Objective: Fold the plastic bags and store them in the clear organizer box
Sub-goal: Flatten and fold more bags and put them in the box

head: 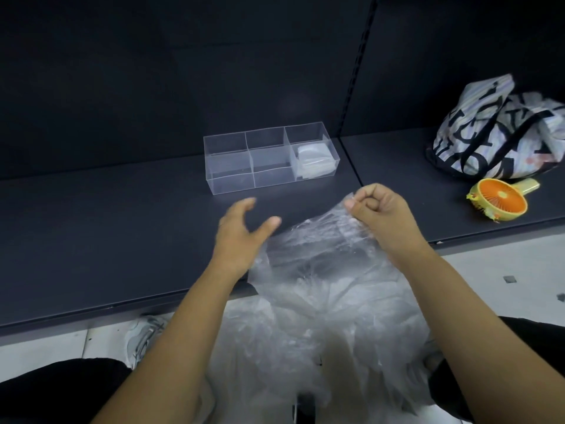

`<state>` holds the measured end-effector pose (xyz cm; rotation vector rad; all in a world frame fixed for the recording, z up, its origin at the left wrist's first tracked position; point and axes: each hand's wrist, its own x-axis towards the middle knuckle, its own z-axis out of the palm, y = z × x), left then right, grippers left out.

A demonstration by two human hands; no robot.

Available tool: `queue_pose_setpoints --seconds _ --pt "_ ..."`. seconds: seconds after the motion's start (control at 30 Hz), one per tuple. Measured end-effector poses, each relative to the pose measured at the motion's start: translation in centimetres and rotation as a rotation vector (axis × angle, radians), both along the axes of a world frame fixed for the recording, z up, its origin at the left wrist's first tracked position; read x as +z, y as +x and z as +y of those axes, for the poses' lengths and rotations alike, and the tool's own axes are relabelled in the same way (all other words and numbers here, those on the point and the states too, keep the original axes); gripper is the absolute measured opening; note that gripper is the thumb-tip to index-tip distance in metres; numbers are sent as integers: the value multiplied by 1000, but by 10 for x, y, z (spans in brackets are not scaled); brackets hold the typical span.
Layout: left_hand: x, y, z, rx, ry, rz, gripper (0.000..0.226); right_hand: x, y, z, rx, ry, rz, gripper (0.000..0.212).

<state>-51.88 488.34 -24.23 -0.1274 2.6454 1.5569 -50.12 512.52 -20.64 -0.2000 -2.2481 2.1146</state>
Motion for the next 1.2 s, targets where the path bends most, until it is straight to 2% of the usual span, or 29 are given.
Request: queue_pose_setpoints --seconds 0.07,0.13,0.23,0.33,0.4,0.5,0.6,0.67,0.73,0.83,0.93,0.97,1.0,1.13,1.2 --pt "18 -6 20 -303 -38 6 61 2 -4 -11 58 -36 -3 16" --pt "28 -13 38 -406 64 -47 45 6 -10 -20 102 -68 -6 14" --pt "30 -27 44 -283 242 -90 17 10 -17 -19 145 -20 -72 12" --pt "24 -40 29 -109 316 -153 13 4 -20 7 341 118 -251 41" --pt "15 -46 16 25 422 -210 11 -6 -18 22 510 216 -327 46" --pt "1 -52 0 175 494 -258 5 -26 -16 28 563 236 -370 33" --pt "-14 -60 -14 278 506 -304 5 -42 -18 29 456 133 -343 14" --pt "-22 -66 -25 331 526 -343 6 -49 -22 34 375 61 -349 12" --pt "-30 -74 -37 377 534 -375 10 -55 -29 41 305 27 -375 21" --pt "-40 -85 -53 417 537 -423 21 -61 -43 52 236 79 -436 36" --pt "-49 -95 -63 446 531 -458 26 -64 -61 60 257 109 -475 80" --pt "-52 -97 -65 445 516 -472 28 -63 -67 60 265 119 -484 87" --pt "-54 -99 -65 441 502 -487 30 -62 -73 61 269 112 -494 85" --pt "-59 -104 -62 350 542 -590 26 -61 -94 60 274 37 -490 39" --pt "-58 -108 -58 304 567 -634 29 -61 -101 58 285 19 -492 37"
